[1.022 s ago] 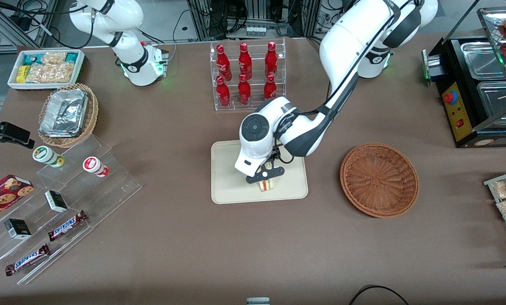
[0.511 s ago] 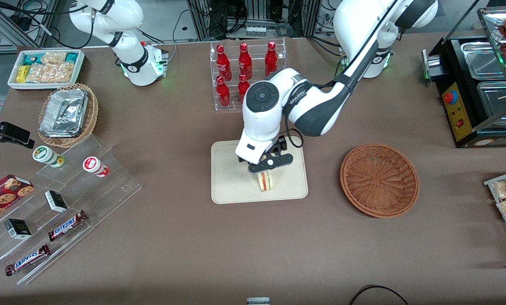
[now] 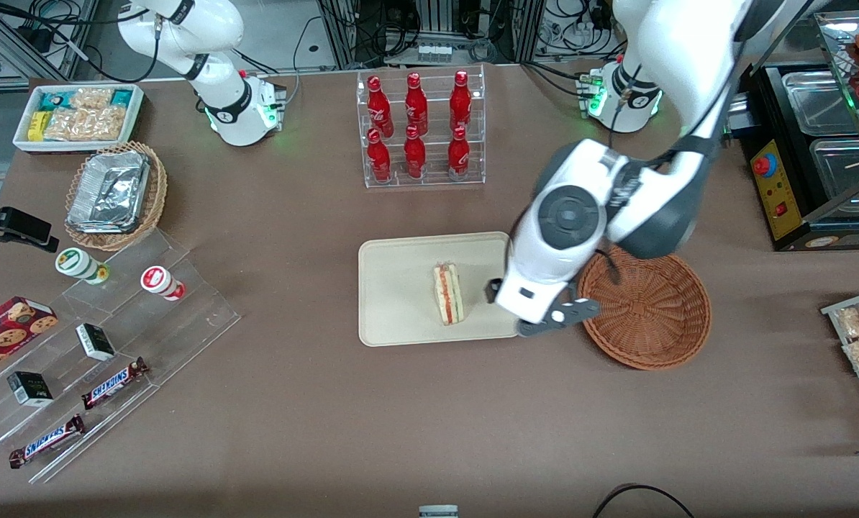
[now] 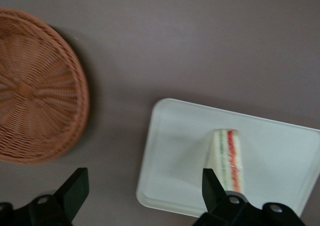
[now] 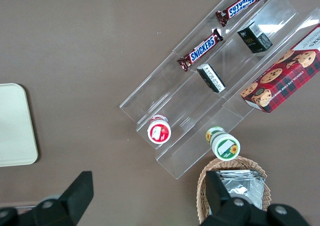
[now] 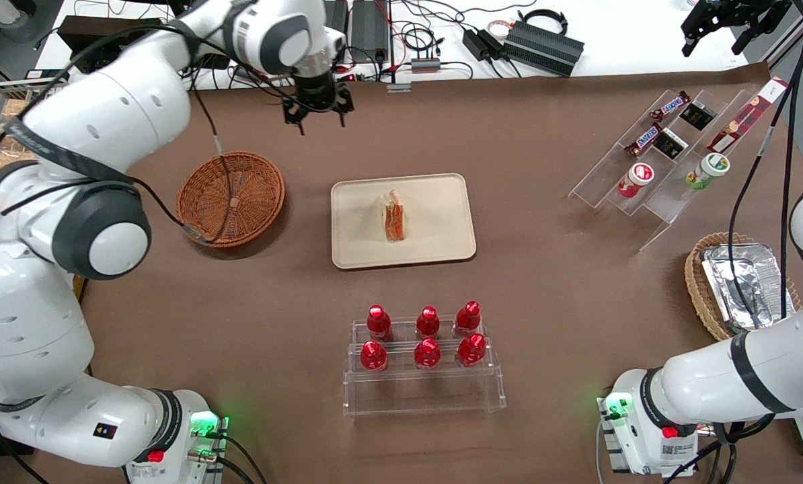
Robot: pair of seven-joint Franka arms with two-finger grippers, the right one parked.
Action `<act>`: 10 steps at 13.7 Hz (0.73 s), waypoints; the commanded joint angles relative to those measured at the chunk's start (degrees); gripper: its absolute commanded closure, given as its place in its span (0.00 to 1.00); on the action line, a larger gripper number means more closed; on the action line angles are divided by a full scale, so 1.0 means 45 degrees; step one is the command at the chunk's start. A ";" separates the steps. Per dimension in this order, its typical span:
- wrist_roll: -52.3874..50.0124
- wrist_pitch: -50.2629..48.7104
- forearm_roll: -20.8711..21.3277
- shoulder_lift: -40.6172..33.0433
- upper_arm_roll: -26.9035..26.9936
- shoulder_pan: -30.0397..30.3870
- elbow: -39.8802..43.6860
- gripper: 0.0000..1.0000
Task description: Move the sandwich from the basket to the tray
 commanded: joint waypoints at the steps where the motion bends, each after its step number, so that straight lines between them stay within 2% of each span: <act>1: 0.1815 0.0092 -0.0211 -0.1678 -0.0067 0.1217 -0.2132 0.00; 7: 0.5294 -0.0199 -0.0718 -0.4880 -0.0048 0.3096 -0.5082 0.00; 10: 0.7458 -0.1349 -0.1146 -0.5937 0.0011 0.4090 -0.5476 0.00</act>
